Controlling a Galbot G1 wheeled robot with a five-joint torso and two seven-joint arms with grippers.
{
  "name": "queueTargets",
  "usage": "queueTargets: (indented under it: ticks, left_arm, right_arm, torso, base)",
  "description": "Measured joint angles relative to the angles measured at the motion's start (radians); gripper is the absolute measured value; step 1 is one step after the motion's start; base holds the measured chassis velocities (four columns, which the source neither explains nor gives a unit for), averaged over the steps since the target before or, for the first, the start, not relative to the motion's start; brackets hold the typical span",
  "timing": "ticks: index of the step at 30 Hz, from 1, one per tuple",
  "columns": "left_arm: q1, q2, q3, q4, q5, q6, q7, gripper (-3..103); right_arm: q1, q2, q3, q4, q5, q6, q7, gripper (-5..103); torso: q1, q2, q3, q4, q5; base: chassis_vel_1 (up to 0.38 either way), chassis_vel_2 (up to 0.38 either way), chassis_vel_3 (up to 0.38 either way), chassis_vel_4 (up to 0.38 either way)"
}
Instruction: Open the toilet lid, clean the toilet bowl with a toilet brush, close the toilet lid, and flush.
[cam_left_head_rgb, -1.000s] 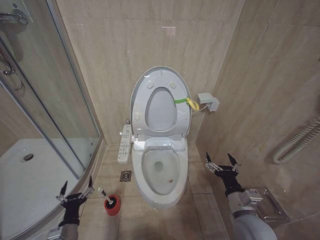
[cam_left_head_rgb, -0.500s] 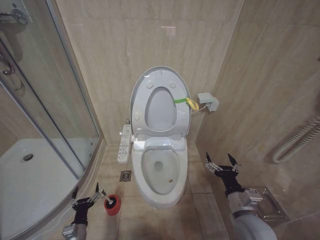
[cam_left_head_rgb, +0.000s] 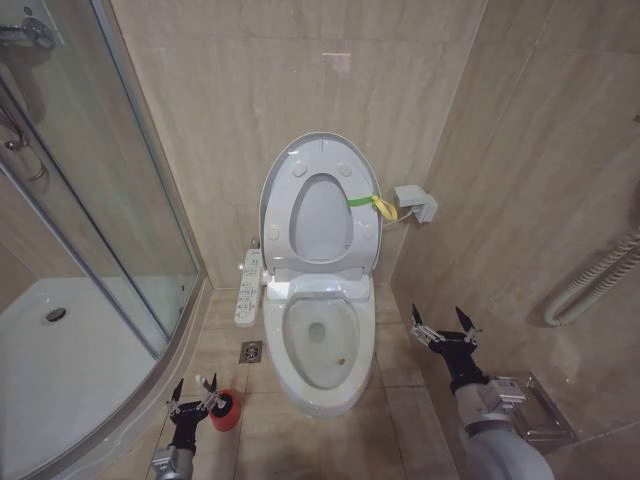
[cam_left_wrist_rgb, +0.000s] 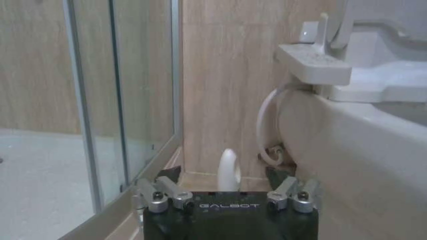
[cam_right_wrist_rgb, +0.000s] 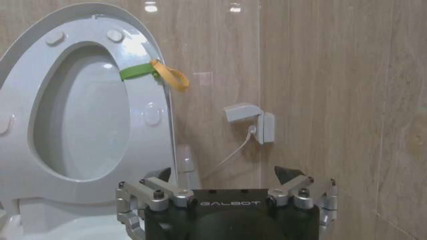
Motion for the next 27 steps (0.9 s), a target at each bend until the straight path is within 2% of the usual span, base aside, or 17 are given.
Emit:
queueTargets:
  ticks: [1,7,8,16,17,24,25,27]
  left_arm:
    - [-0.005,0.002,-0.002,0.010,0.000,-0.003,0.003,81]
    - [-0.029,0.006,-0.005,0.050,-0.002,-0.015,0.018,81]
    - [-0.037,0.004,-0.005,0.065,-0.002,-0.024,0.026,72]
    - [-0.065,-0.010,0.000,0.109,0.002,-0.048,0.047,72]
    - [-0.069,-0.011,0.000,0.116,0.007,-0.053,0.048,64]
    - [-0.090,-0.011,-0.013,0.153,0.023,-0.069,0.054,64]
    - [-0.092,-0.011,-0.016,0.159,0.023,-0.072,0.059,39]
    - [-0.096,-0.012,-0.023,0.169,0.023,-0.079,0.073,39]
  right_arm:
    - [0.000,0.000,0.000,0.000,0.000,0.000,0.000,100]
    - [0.000,0.000,0.000,0.000,0.000,0.000,0.000,100]
    - [0.000,0.000,0.000,0.000,0.000,0.000,0.000,100]
    - [0.000,0.000,0.000,0.000,0.000,0.000,0.000,100]
    - [0.000,0.000,0.000,0.000,0.000,0.000,0.000,100]
    - [0.000,0.000,0.000,0.000,0.000,0.000,0.000,100]
    - [0.000,0.000,0.000,0.000,0.000,0.000,0.000,100]
    - [0.000,0.000,0.000,0.000,0.000,0.000,0.000,100]
  torso:
    - [0.000,0.000,0.000,0.0000,0.0000]
    - [0.000,0.000,0.000,-0.0001,0.0000]
    - [0.000,0.000,0.000,0.0000,0.0000]
    - [0.000,0.000,0.000,-0.0001,0.0000]
    - [0.000,0.000,0.000,-0.0001,0.0000]
    - [0.000,0.000,0.000,-0.0001,0.0000]
    - [0.000,0.000,0.000,-0.0001,0.0000]
    - [0.000,0.000,0.000,-0.0001,0.0000]
  base:
    - [0.000,0.000,0.000,0.000]
    - [0.000,0.000,0.000,0.000]
    - [0.000,0.000,0.000,0.000]
    - [0.000,0.000,0.000,0.000]
    - [0.000,0.000,0.000,0.000]
    - [0.000,0.000,0.000,0.000]
    - [0.000,0.000,0.000,0.000]
    - [0.000,0.000,0.000,0.000]
